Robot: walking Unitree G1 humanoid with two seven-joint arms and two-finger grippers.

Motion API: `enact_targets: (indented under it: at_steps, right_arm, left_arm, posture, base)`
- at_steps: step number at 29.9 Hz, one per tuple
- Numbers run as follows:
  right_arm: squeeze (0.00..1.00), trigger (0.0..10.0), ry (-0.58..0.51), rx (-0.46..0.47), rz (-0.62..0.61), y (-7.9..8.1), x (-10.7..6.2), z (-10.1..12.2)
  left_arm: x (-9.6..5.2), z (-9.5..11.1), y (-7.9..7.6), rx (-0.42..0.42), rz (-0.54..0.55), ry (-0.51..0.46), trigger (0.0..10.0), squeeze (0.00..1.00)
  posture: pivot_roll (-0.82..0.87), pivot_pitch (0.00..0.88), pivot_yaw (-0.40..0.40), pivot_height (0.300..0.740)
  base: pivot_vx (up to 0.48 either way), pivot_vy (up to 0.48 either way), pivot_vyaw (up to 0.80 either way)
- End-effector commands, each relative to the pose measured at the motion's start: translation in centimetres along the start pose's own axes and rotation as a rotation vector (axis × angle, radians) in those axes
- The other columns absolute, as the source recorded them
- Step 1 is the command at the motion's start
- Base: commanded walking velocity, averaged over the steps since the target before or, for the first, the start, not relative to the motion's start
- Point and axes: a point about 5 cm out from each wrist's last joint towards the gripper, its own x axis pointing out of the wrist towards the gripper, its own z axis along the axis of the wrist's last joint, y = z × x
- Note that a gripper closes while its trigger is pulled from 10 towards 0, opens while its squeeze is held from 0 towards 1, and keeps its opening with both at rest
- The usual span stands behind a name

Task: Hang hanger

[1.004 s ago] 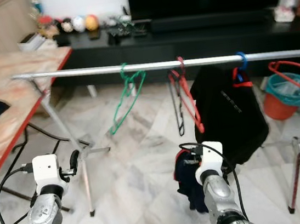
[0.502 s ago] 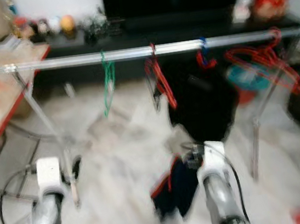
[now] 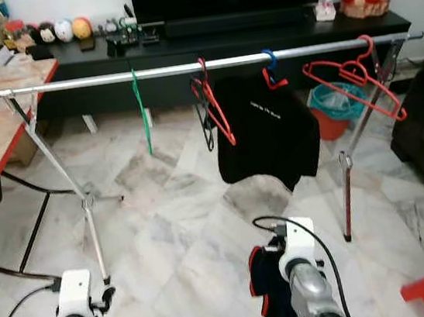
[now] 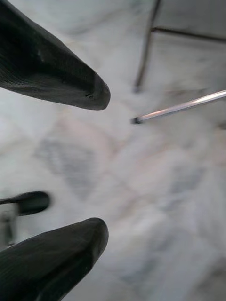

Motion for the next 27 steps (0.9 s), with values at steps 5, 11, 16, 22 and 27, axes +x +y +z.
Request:
enact_targets:
  at_steps: [5, 11, 16, 22, 27]
  right_arm:
    - [0.0, 10.0, 0.059, -0.002, -0.008, -0.2, -0.5, -1.6]
    - [0.0, 10.0, 0.089, 0.0, -0.036, -1.0, -0.8, -2.2]
    - [0.0, 10.0, 0.085, -0.002, -0.035, -1.1, -0.8, -2.1]
    - [0.0, 10.0, 0.077, -0.033, -0.003, -0.7, -0.7, -1.9]
    - [0.0, 10.0, 0.078, -0.029, 0.0, -0.6, -0.7, -2.0]
  left_arm:
    - [-1.1, -3.9, 0.3, -0.029, 0.02, 0.167, 10.0, 0.0]
    - [-1.8, -5.7, 0.4, -0.064, 0.042, 0.232, 10.0, 0.0]
    - [-1.8, -5.8, 0.4, -0.074, 0.049, 0.237, 10.0, 0.0]
    - [-1.8, -5.6, 0.5, -0.081, 0.055, 0.236, 10.0, 0.0]
    - [-1.8, -5.7, 0.5, -0.084, 0.057, 0.244, 10.0, 0.0]
  posture:
    - [0.0, 0.0, -0.023, 0.74]
    - [0.0, 0.0, -0.03, 0.74]
    - [0.0, 0.0, -0.031, 0.74]
    - [0.0, 0.0, -0.032, 0.74]
    - [0.0, 0.0, -0.03, 0.74]
  base:
    - [0.0, 0.0, 0.0]
    - [0.0, 0.0, 0.0]
    - [0.0, 0.337, 0.0]
    - [0.0, 0.0, 0.09]
    - [0.0, 0.381, 0.75]
